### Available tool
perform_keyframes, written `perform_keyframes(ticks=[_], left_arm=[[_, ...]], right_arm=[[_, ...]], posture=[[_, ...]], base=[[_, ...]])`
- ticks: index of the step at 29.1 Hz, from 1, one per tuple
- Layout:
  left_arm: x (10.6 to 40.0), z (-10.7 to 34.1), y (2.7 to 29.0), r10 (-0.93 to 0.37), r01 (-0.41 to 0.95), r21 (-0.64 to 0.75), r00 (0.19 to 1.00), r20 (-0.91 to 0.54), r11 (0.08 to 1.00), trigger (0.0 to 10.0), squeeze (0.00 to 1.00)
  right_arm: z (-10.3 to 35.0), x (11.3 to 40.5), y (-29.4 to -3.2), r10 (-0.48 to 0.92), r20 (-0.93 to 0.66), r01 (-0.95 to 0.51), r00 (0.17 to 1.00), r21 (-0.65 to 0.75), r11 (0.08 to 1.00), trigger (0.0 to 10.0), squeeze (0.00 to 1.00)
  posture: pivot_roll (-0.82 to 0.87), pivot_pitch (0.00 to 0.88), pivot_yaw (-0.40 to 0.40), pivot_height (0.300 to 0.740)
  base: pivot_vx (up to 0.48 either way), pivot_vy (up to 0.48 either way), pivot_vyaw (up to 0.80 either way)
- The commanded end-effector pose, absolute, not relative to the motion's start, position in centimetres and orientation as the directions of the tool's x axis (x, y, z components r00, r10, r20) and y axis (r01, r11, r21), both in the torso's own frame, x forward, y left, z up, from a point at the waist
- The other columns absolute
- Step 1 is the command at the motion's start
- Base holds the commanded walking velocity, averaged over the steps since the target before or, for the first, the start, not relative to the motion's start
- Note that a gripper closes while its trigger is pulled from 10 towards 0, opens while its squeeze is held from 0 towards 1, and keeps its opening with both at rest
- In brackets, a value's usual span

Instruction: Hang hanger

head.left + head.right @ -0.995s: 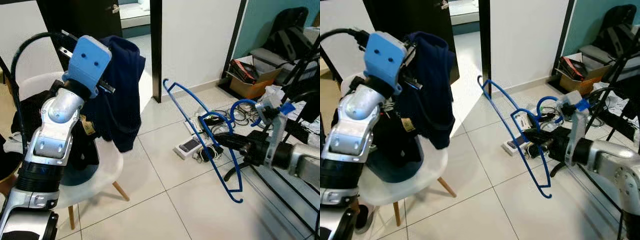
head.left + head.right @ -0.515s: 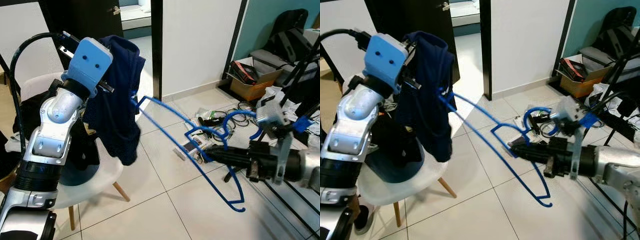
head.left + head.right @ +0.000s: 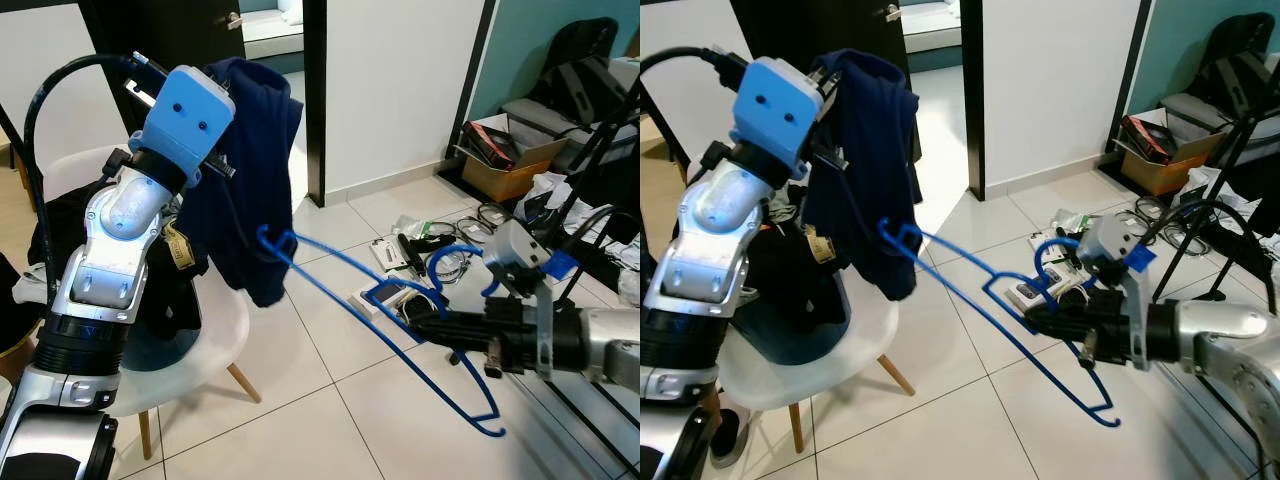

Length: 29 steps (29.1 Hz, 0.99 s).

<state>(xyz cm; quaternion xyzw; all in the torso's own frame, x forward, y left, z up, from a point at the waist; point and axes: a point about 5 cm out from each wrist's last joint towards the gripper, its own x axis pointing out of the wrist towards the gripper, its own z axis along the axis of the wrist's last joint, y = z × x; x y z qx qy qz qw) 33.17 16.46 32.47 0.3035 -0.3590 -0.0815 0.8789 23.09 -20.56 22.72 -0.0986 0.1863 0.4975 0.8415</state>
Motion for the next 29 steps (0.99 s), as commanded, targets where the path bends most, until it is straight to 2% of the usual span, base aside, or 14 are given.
perform_keyframes(ticks=[1,5,8,11,13,15,24,25,28,29], left_arm=[[33.1,33.2,16.9,-0.351,-0.117,0.598,0.714,0.605,0.793,10.0,0.0],[33.1,33.3,17.0,-0.35,-0.12,0.596,0.713,0.608,0.794,10.0,0.0],[32.5,33.7,15.6,-0.365,-0.062,0.544,0.677,0.639,0.837,10.0,0.0],[32.5,33.7,15.6,-0.365,-0.062,0.544,0.677,0.639,0.837,10.0,0.0],[32.1,33.8,14.6,-0.381,-0.018,0.518,0.656,0.651,0.855,10.0,0.0],[31.5,33.1,12.5,-0.425,0.062,0.505,0.632,0.648,0.861,10.0,0.0],[31.3,32.5,11.4,-0.458,0.09,0.524,0.623,0.634,0.847,10.0,0.0],[31.4,32.5,11.3,-0.458,0.081,0.529,0.62,0.636,0.845,10.0,0.0],[31.4,32.5,11.3,-0.458,0.081,0.529,0.62,0.636,0.845,10.0,0.0],[31.4,32.5,11.4,-0.457,0.067,0.537,0.621,0.637,0.841,10.0,0.0]], right_arm=[[23.2,22.8,-20.9,0.796,-0.415,-0.879,0.44,-0.015,0.477,10.0,0.0],[22.9,22.7,-21.0,0.789,-0.433,-0.879,0.436,-0.016,0.477,10.0,0.0],[21.9,23.7,-20.1,0.765,-0.443,-0.852,0.467,0.007,0.524,10.0,0.0],[21.9,23.7,-20.1,0.765,-0.443,-0.852,0.467,0.007,0.524,10.0,0.0],[21.5,24.3,-19.3,0.768,-0.431,-0.844,0.473,0.028,0.535,10.0,0.0],[20.8,24.5,-17.4,0.809,-0.393,-0.859,0.437,0.085,0.506,10.0,0.0],[20.3,24.7,-16.5,0.818,-0.391,-0.857,0.422,0.124,0.501,10.0,0.0],[19.9,25.4,-16.7,0.79,-0.398,-0.818,0.467,0.146,0.557,10.0,0.0],[19.9,25.4,-16.7,0.79,-0.398,-0.818,0.467,0.146,0.557,10.0,0.0],[19.7,26.2,-16.9,0.754,-0.399,-0.767,0.522,0.165,0.619,10.0,0.0]], posture=[[-0.05,0.0,0.033,0.74],[-0.06,0.0,0.035,0.74],[-0.05,0.0,0.032,0.74],[-0.05,0.0,0.032,0.74],[-0.05,0.0,0.031,0.74],[-0.05,0.0,0.027,0.74],[-0.05,0.0,0.027,0.74],[-0.06,0.0,0.024,0.74],[-0.06,0.0,0.024,0.74],[-0.06,0.0,0.022,0.74]], base=[[0.0,0.0,0.0],[0.0,0.0,0.0],[0.0,0.0,0.0],[0.0,0.0,0.0],[0.0,0.0,0.0],[0.0,0.0,0.0],[0.0,0.0,0.0],[0.0,0.0,0.0],[0.0,0.0,0.0],[0.0,0.0,0.0]])
